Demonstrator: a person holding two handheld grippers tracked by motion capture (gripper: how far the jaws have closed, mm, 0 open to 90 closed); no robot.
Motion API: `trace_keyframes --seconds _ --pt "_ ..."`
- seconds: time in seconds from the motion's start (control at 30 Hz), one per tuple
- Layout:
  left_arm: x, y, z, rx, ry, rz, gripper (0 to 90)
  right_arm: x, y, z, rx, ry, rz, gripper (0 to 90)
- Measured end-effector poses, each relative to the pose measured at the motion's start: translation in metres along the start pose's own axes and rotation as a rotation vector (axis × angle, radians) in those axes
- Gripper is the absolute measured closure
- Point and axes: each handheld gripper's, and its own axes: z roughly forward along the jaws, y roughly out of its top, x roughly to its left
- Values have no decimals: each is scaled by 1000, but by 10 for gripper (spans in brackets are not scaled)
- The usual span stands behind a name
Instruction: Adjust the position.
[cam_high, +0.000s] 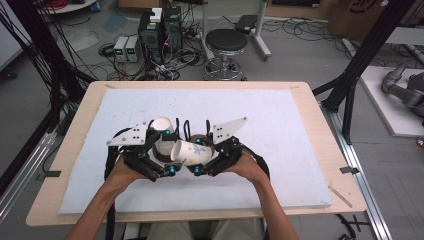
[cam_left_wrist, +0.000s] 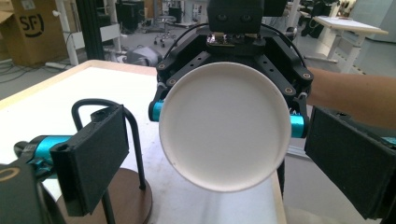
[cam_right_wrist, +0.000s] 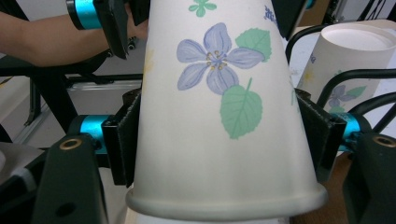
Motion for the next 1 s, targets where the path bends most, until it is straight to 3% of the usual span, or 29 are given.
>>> trace_keyframes --seconds 0.13,0.5,0.67,0.73,0.87,1.0 --pt "-1 1 -4 5 14 2 64 0 -1 -2 3 -12 4 287" --pt "-3 2 -13 108 28 3 65 2 -3 -13 49 -60 8 287" --pt "-3 7 -13 189 28 10 84 4 -1 -15 75 -66 -4 287" --pt "-4 9 -13 243 39 26 99 5 1 -16 113 -78 -14 286" --pt "-3 11 -13 268 30 25 99 7 4 -15 158 -88 -25 287" --pt "-2 13 -11 363 24 55 99 8 11 -13 217 -102 -44 286"
